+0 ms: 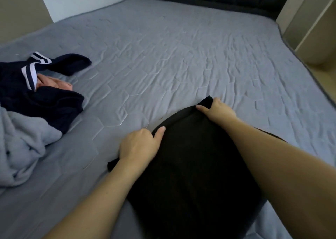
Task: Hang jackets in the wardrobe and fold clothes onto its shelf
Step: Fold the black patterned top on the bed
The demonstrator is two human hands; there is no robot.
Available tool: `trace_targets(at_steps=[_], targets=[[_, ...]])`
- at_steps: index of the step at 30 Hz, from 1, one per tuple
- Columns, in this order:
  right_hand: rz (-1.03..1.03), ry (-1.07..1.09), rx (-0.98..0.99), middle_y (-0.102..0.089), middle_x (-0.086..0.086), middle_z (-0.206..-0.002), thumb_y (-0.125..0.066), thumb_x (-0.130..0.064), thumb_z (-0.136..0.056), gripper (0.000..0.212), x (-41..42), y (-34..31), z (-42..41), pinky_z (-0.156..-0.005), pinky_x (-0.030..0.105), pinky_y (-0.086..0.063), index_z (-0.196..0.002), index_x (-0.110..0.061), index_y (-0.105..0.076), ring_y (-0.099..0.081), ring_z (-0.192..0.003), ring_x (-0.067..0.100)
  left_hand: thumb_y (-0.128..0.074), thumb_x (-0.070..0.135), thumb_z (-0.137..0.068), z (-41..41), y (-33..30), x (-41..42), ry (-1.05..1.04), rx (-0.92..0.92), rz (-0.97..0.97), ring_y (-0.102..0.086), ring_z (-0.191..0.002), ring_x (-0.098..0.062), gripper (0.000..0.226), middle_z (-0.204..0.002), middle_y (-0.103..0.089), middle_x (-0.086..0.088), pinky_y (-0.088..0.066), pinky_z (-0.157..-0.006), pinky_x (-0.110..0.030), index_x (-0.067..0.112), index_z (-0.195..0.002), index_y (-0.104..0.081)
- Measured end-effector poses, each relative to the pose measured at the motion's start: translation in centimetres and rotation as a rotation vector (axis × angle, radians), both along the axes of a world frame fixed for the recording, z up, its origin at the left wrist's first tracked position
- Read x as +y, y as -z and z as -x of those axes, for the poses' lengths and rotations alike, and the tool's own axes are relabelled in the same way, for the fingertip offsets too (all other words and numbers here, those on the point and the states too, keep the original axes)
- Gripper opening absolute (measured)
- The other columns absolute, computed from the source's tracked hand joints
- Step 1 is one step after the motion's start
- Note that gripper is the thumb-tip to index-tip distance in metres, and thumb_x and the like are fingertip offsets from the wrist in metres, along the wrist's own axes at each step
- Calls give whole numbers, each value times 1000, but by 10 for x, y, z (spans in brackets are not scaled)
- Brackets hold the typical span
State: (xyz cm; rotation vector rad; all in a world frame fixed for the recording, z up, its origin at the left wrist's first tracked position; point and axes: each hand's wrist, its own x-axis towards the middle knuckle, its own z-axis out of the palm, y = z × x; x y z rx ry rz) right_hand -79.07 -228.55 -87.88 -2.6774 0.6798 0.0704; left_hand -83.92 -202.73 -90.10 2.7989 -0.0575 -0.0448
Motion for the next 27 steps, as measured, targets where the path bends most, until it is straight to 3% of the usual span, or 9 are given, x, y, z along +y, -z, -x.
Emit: trace_targets(at_steps=[4, 8, 11, 15, 17, 18, 21, 24, 27], targets=[[-15, 27, 31, -60, 2, -105, -36, -88, -70, 88, 1, 10, 0, -77, 40, -44, -117, -15, -52, -57, -94, 27, -28, 62, -96, -5, 15, 1, -41, -117, 51, -36, -53, -11, 48, -64, -45, 6, -32, -57, -33, 20, -77, -43], [-382, 58, 246, -64, 4, -106, -60, -75, -72, 80, -5, -29, 5, -87, 38, -47, -116, -9, -60, -61, -93, 26, -29, 50, -102, -15, 4, 1, 74, -2, 96, -44, -58, -11, 43, -67, -48, 6, -28, -52, -31, 21, -76, -47], [-649, 104, 475, -74, 14, -96, -74, -58, -62, 61, -30, -77, 29, -73, 41, -57, -97, -7, -75, -72, -85, 34, -31, 49, -101, -33, -30, -2, 325, -45, 212, -52, -62, -14, 46, -65, -54, 4, -30, -51, -29, 22, -68, -49], [-824, 239, 388, -72, 19, -99, -69, -44, -73, 49, -69, -107, 69, -61, 37, -58, -95, -1, -76, -72, -82, 34, -25, 57, -97, -58, -70, -33, 542, -332, 101, -57, -68, -17, 45, -67, -57, 8, -29, -53, -29, 27, -70, -42], [-635, 287, 264, -69, 20, -108, -61, -39, -90, 47, -64, -93, 76, -75, 39, -54, -114, 1, -64, -68, -92, 35, -28, 50, -101, -58, -67, -45, 499, -151, -184, -59, -101, -28, 37, -105, -65, -4, -41, -77, -36, 26, -97, -56], [-410, 287, 188, -62, 20, -120, -58, -37, -93, 48, -62, -84, 79, -87, 41, -50, -123, 1, -57, -62, -105, 35, -28, 45, -103, -51, -64, -48, 432, -38, -302, -51, -117, -29, 37, -125, -58, -9, -37, -93, -41, 21, -116, -54], [261, 173, -32, -34, 18, -147, -46, -48, -93, 61, -46, -68, 83, -109, 49, -27, -141, -11, -36, -35, -134, 36, -31, 34, -99, -14, -55, -43, 209, -15, -276, -26, -137, -30, 43, -150, -31, -9, -14, -112, -54, 20, -139, -37], [299, -192, -163, -23, 5, -157, -22, -69, -88, 68, -20, -50, 82, -115, 54, 2, -148, -37, -24, -20, -145, 25, -12, 59, -92, 35, -44, -35, 251, -229, -156, -4, -146, -27, 64, -160, -14, -1, 17, -106, -60, 29, -147, -25], [241, -402, -18, -8, -4, -162, -3, -73, -83, 72, 5, -4, 96, -115, 51, 13, -149, -46, -9, -1, -149, 17, 7, 76, -82, 66, -23, -29, 377, -140, -141, 10, -148, -20, 78, -162, 0, 9, 19, -105, -64, 41, -150, -4]])
